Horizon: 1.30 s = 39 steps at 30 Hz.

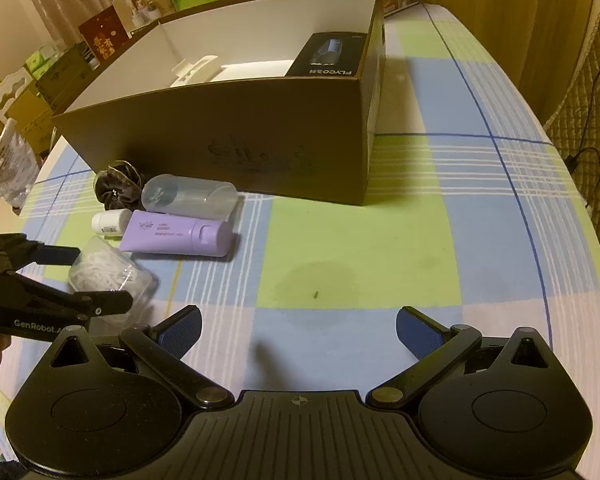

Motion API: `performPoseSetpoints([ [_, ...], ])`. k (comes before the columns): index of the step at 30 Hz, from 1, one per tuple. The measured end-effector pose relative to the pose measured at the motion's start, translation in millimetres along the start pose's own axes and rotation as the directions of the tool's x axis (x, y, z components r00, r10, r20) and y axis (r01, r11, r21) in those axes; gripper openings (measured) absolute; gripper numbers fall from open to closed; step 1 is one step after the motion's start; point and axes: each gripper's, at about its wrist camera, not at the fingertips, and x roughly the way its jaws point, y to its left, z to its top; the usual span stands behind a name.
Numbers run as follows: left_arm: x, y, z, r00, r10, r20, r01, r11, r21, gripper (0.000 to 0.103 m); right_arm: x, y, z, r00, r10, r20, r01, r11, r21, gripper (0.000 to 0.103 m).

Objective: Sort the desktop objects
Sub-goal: 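Lower the left tool onto the clear box of floss picks and close, then grasp the purple tube with the right tool while the left tool holds the floss box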

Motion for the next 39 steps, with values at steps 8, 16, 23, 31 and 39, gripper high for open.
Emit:
performPoseSetpoints([
  [8, 4, 1, -3, 1.0, -0.016, 0.02, 0.015, 1.0, 0.01, 0.083, 11, 12, 6, 0.999, 0.029, -0.014, -0.03, 0.999, -0.041, 0.101],
  [16, -6, 30, -20, 0.999, 0.03, 0.016, -0.029, 0.997, -0.067, 0.083, 29, 38, 14, 0.994, 0.113, -0.005, -0.112, 0.979, -0.169, 0.101],
  [23, -18, 78, -41, 0.994, 0.109, 0.004, -0.106, 0.973, -0.203, 0.083, 52, 57, 20, 0.982, 0.19, -0.006, -0.183, 0.939, -0.291, 0.1],
  [31, -29, 116, -56, 0.986, 0.164, -0.014, -0.161, 0.94, -0.3, 0.083, 76, 76, 31, 0.979, 0.204, -0.007, -0.188, 0.887, -0.421, 0.079],
  [39, -32, 119, -59, 0.986, 0.167, -0.01, -0.162, 0.939, -0.304, 0.083, 67, 83, 13, 0.966, 0.242, -0.093, -0.257, 0.854, -0.452, 0.067],
])
